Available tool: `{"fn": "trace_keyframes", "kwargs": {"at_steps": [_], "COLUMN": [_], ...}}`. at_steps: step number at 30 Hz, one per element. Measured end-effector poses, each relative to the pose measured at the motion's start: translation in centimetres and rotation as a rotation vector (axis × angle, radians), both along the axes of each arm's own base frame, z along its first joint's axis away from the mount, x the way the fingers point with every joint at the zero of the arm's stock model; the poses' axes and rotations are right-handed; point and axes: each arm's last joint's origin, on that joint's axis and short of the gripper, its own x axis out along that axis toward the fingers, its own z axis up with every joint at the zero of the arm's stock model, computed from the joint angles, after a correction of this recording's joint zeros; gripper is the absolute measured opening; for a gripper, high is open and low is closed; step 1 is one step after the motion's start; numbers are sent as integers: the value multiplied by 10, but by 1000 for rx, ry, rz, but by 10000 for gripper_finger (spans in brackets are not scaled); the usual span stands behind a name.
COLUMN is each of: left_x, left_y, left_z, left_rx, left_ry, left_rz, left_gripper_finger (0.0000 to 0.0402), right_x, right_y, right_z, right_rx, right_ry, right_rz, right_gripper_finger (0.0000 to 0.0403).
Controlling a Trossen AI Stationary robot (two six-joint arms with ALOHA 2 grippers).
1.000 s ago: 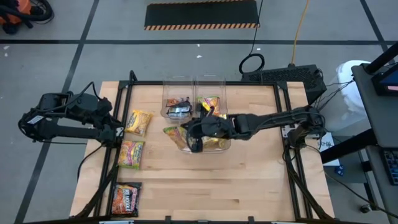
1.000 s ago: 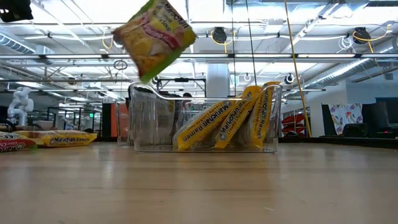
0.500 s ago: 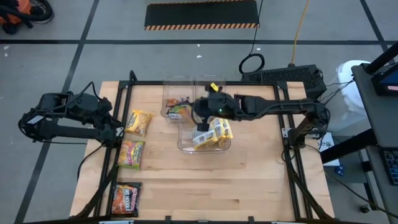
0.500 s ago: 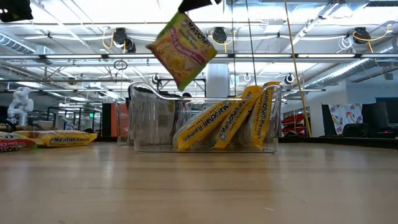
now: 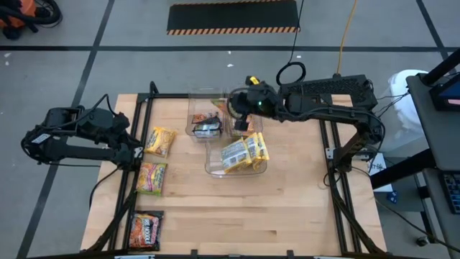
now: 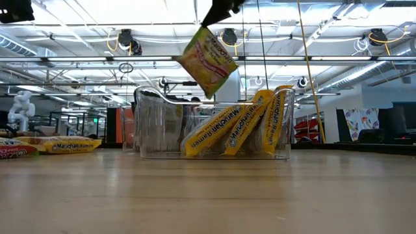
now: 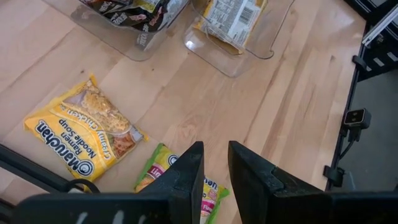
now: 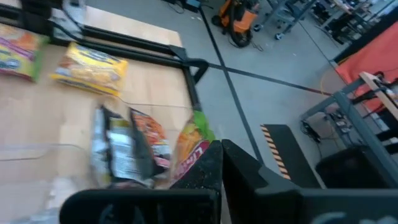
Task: Sort Maruchan noodles
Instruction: Put the green noodle pack into the top right transparent bin
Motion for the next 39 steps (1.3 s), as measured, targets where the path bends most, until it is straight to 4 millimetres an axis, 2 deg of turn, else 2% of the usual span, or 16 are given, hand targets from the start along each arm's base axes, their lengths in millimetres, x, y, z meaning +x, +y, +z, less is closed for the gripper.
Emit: {"fn": "trace_keyframes", "kwargs": {"at_steps": [15, 25, 34, 39], "left_x": [0, 0, 0, 0], "left_y": [1, 2, 3, 3], "left_z": [0, 0, 0, 0], "left_rx": [-1, -10, -6, -21], "left_ry": [1, 0, -1, -3], "left_rz": [59, 109, 159, 189], "left_gripper_finger": [79, 79, 79, 79], "right_x": [-27, -46, -42, -33], "right_y": [-80, -115, -143, -158], "right_z": [-2, -3, -25, -43], "right_rx": [21, 23, 67, 88], "right_ry": [42, 48, 88, 89], "right_rz": [-18, 4, 38, 67], "right_gripper_finger": [0, 0, 0, 0]}}
